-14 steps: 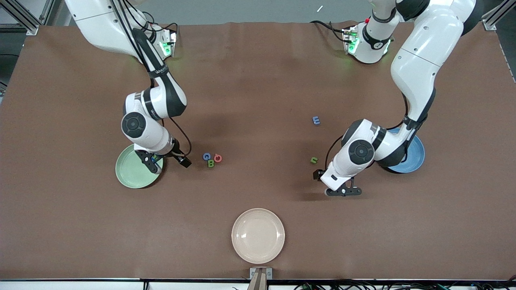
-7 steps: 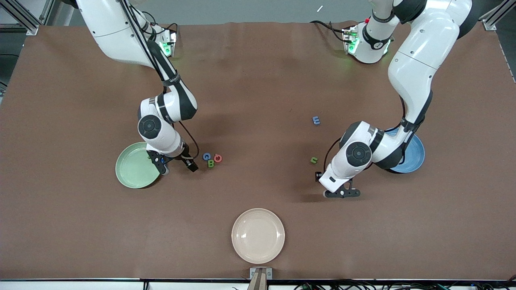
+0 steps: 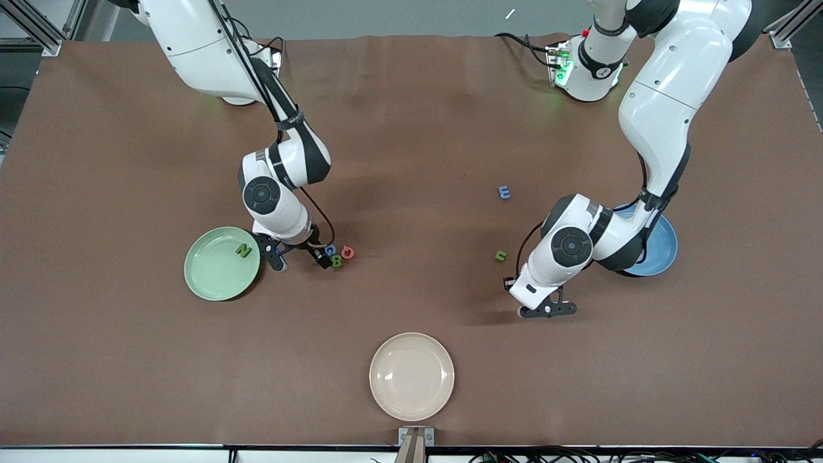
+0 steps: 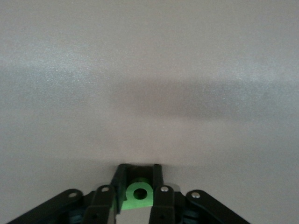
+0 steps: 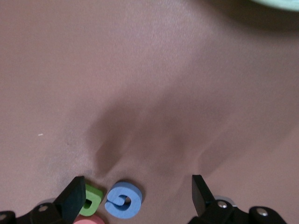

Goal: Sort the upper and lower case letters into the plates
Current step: 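Grasp the green u with the left gripper while the right gripper reaches the letters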

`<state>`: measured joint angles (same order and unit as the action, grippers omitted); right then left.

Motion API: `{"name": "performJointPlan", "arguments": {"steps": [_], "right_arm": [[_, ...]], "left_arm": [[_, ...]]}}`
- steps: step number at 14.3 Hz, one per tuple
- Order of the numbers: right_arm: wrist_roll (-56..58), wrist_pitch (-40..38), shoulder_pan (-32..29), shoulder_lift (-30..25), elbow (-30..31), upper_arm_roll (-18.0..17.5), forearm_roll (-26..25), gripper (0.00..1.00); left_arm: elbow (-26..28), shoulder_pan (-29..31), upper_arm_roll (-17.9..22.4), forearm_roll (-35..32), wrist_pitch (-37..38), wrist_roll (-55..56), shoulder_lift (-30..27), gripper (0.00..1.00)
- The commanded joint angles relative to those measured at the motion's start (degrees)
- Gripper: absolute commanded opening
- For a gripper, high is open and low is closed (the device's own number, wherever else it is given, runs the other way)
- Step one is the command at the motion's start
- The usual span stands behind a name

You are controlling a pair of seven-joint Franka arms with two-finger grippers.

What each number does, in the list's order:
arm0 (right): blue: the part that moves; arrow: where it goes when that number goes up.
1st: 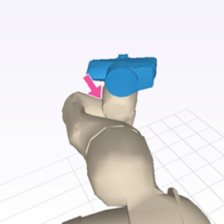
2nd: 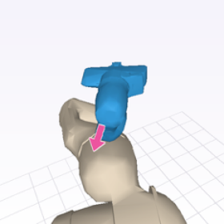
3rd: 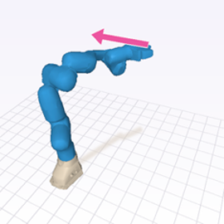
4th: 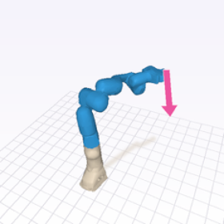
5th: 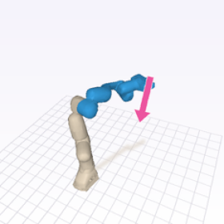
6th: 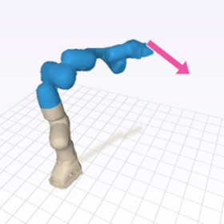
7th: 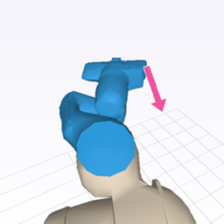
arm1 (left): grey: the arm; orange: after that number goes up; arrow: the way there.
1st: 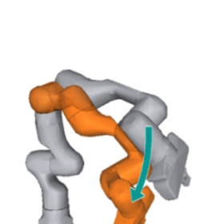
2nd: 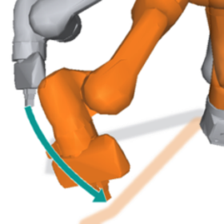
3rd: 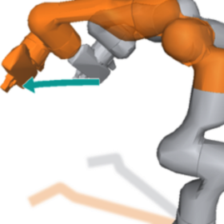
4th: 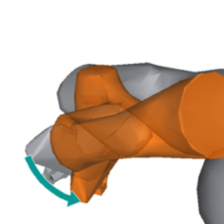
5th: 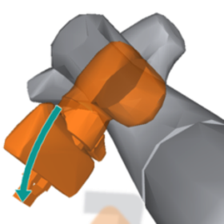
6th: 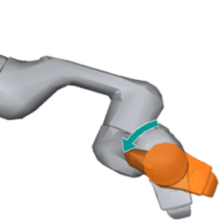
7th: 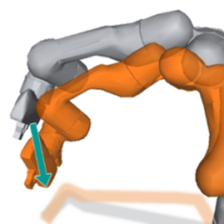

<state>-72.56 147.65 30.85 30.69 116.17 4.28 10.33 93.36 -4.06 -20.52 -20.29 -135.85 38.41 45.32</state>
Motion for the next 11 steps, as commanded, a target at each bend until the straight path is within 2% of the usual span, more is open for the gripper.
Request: {"name": "performJointPlan", "arguments": {"steps": [1,5,8,11], "right_arm": [[-0.48,-0.08,0.35,0.42,-0.15,0.90,0.13,1.00],[-0.48,0.18,-0.09,1.12,-0.24,0.90,-1.10,1.00],[-0.65,0.01,0.61,1.48,-0.15,0.90,-1.02,0.99],[-1.61,-0.08,2.10,1.74,-0.24,0.90,-1.02,0.91]], "left_arm": [[-0.99,-1.39,0.74,-1.07,0.32,2.19,0.92,0.22],[-0.99,-1.22,1.35,-1.15,0.50,2.19,0.39,0.13],[-0.99,-0.16,1.36,-1.33,5.05,1.58,-1.45,0.11],[1.54,1.76,0.92,-1.42,9.27,-1.31,-6.27,0.10]]}}
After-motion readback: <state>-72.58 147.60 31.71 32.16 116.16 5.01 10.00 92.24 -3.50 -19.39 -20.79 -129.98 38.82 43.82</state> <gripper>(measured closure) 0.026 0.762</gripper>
